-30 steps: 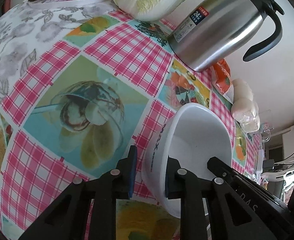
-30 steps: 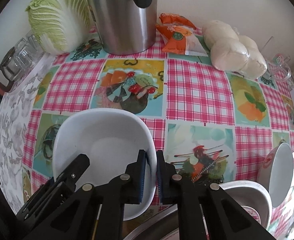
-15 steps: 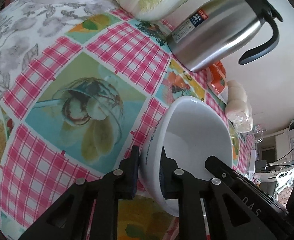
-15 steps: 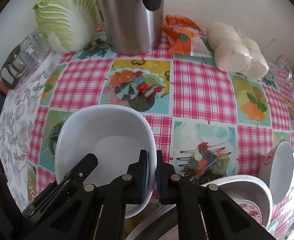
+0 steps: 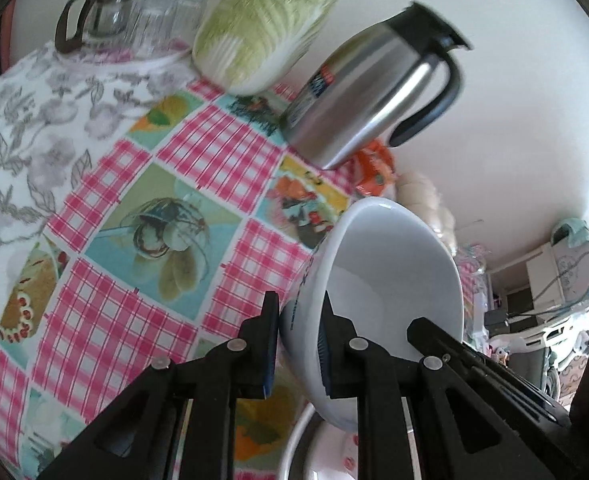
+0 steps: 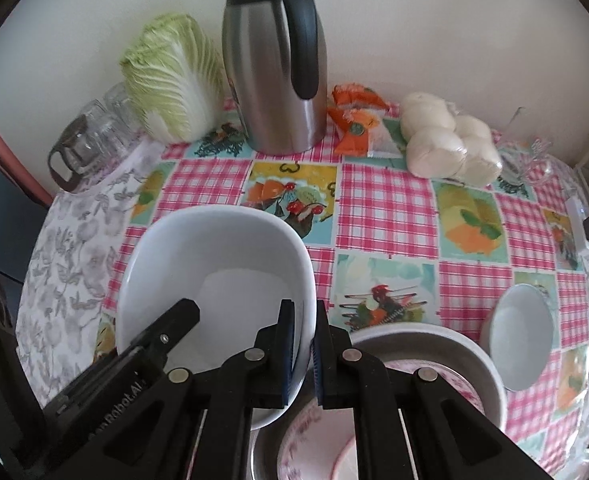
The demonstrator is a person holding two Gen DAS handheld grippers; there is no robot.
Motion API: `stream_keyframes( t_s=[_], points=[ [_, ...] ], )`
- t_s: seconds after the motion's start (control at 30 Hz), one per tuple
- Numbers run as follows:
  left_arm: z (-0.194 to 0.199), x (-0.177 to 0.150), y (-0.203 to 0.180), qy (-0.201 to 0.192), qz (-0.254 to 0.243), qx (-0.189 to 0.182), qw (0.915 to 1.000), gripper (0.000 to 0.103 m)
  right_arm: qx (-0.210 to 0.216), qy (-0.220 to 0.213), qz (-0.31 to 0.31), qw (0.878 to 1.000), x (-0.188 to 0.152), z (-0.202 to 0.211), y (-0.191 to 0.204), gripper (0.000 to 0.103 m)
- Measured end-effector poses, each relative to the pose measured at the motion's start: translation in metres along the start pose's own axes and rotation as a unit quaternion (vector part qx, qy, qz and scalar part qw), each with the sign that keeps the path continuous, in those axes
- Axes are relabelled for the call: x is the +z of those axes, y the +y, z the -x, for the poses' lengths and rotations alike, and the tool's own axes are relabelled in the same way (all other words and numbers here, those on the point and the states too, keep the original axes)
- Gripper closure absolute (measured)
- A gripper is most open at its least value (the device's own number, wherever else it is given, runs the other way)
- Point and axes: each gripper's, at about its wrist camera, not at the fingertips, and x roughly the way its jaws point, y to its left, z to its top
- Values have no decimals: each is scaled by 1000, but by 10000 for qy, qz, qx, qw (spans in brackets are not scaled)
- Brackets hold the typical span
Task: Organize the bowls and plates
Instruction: 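Lift the white square bowl with both grippers and carry it over the pan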
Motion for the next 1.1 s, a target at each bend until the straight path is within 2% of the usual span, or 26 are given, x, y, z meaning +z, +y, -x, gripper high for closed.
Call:
stream_keyframes(
  t_s=[0.2,0.37,0.57,0.77,1.1],
  points=[
    [34,-13,-23,-212,-315,-71,9993,85,325,-201,-194,9991,-16,33,-17,94],
    [49,-32,-40,-291,-622,100,9976,85,473,-382,-268,9978,-32,53,-30,94],
    [61,-60,-65,-389,-1133,349,9922,85,403,-710,-238,9964,-57,77,-49,94],
    [61,-84,-81,-371,-1523,506,9863,85,626,-894,-560,9924,-81,84,-78,94],
    [47,-103,-106,-229,-2031,809,9755,85,937,-1046,-945,9856,-106,73,-113,94]
  ],
)
